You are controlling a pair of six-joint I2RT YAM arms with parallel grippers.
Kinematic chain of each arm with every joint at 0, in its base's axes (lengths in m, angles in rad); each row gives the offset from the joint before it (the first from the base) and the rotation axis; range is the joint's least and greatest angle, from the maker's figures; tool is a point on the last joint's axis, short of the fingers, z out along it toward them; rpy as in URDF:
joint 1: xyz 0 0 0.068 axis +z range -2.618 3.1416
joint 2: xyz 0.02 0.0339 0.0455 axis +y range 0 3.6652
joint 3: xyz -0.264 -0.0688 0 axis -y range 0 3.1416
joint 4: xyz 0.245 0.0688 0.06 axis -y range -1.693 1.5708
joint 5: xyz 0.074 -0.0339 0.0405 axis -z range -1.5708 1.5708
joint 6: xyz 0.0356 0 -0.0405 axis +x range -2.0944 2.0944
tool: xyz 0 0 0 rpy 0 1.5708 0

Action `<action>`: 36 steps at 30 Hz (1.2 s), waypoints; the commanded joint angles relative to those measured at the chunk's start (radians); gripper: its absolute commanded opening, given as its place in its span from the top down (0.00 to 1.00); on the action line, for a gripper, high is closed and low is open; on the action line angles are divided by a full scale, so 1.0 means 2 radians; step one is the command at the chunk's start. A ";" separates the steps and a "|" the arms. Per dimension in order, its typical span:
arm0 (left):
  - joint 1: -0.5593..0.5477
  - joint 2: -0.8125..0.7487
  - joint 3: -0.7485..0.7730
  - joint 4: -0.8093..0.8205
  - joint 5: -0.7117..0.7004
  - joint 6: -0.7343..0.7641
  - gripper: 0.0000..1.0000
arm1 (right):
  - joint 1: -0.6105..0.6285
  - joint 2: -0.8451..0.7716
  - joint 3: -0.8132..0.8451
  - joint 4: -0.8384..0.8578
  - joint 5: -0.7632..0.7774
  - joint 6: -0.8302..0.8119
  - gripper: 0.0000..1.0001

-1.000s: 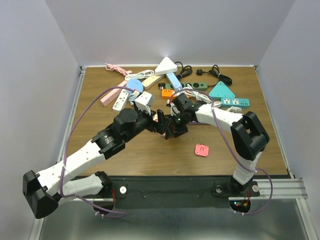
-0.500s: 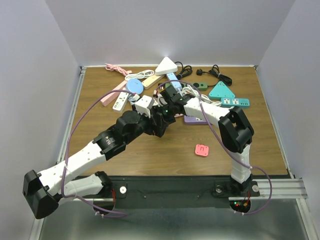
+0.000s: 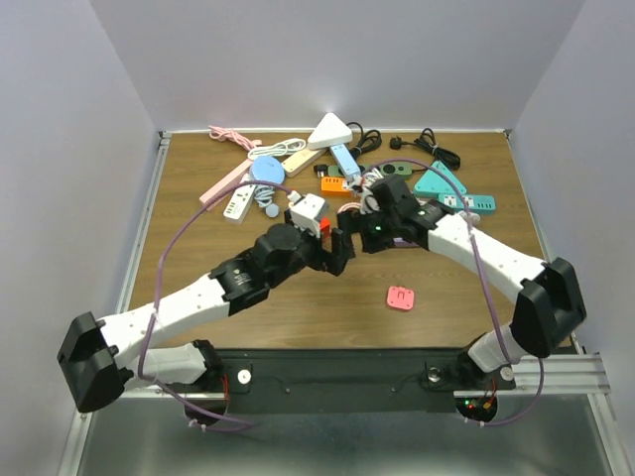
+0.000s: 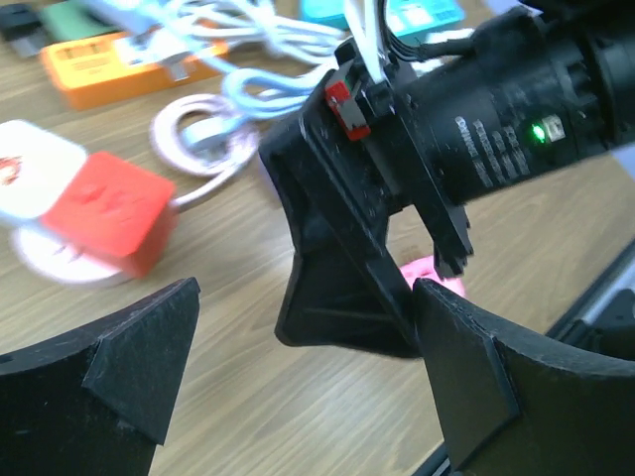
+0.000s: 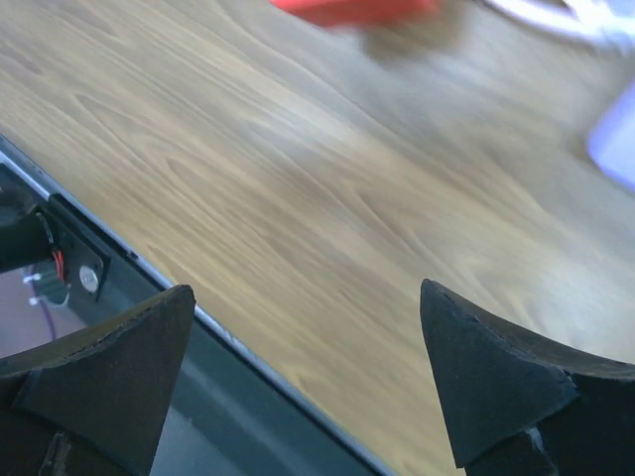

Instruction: Insert the plug

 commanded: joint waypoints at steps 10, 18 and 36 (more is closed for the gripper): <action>-0.150 0.241 0.103 0.027 0.005 -0.044 0.01 | -0.249 -0.163 -0.097 -0.032 0.108 0.056 0.00; -0.158 0.330 0.171 0.004 0.017 -0.086 0.01 | -0.275 -0.200 -0.090 -0.032 0.120 0.062 0.00; -0.160 0.479 0.337 -0.146 -0.039 -0.089 0.01 | -0.294 -0.242 -0.095 -0.031 0.097 0.056 0.00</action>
